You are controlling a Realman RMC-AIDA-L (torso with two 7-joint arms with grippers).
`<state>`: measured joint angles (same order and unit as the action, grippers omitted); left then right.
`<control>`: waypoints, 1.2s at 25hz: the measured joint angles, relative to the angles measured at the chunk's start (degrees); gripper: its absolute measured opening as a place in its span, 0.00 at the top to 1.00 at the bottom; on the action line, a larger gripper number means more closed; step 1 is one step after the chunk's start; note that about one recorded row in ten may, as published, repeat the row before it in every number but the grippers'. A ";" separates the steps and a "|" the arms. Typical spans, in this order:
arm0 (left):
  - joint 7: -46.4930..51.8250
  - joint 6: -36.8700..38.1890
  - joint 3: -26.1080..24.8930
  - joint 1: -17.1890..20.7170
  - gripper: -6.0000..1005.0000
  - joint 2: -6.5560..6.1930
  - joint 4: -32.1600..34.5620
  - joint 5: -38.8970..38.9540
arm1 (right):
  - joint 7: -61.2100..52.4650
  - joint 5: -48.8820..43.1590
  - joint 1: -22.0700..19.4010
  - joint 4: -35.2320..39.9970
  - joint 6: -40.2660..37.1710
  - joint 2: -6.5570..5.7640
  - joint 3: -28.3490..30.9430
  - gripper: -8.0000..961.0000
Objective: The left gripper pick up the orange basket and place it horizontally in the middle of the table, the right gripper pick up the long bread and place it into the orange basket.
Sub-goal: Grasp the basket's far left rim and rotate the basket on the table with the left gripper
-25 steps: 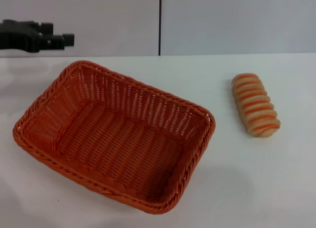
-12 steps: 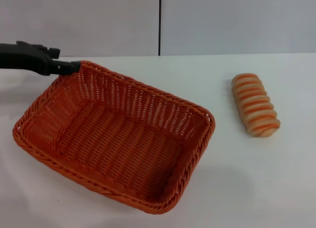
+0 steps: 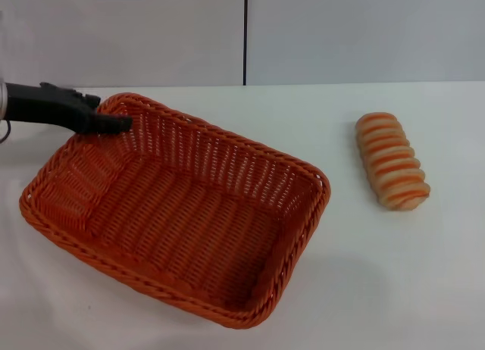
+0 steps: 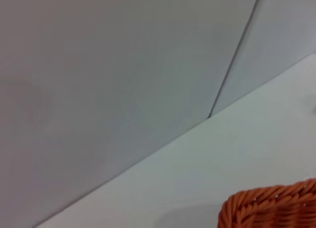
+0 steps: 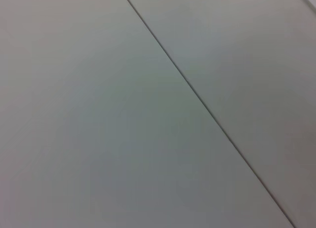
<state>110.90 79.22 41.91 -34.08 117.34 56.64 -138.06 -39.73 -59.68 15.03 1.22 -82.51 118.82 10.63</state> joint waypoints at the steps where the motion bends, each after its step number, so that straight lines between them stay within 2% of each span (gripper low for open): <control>1: 0.00 0.00 0.00 0.00 0.22 0.00 0.00 0.00 | 0.00 0.00 0.00 0.00 0.00 0.00 0.01 0.14; 4: 0.11 -0.85 0.66 -0.59 0.22 0.36 -0.72 -1.53 | 0.00 0.00 0.00 0.00 0.00 0.00 0.01 0.14; 14: 0.41 -1.89 2.09 -1.20 0.22 0.42 -1.29 -1.79 | 0.00 0.00 0.08 0.01 0.77 0.00 0.01 0.14; 16: 0.14 -2.11 2.80 -1.25 0.45 0.39 -1.35 -1.85 | 0.00 0.00 0.17 -0.04 1.30 0.00 0.01 0.14; 24: 0.06 -2.19 2.82 -1.33 0.60 0.35 -1.35 -1.87 | 0.00 0.00 0.72 -0.43 1.99 0.00 0.01 0.14; 27: 0.28 -2.28 2.64 -1.34 0.80 0.27 -1.35 -1.87 | 0.00 0.00 0.89 -0.43 2.31 0.00 0.01 0.14; 30: 0.56 -2.31 2.34 -1.34 0.80 0.19 -1.35 -1.84 | 0.00 0.01 1.02 -0.43 2.35 0.00 0.01 0.14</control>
<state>111.46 76.90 44.26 -35.42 117.53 55.29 -139.90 -39.73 -59.68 16.05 0.79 -80.17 118.82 10.64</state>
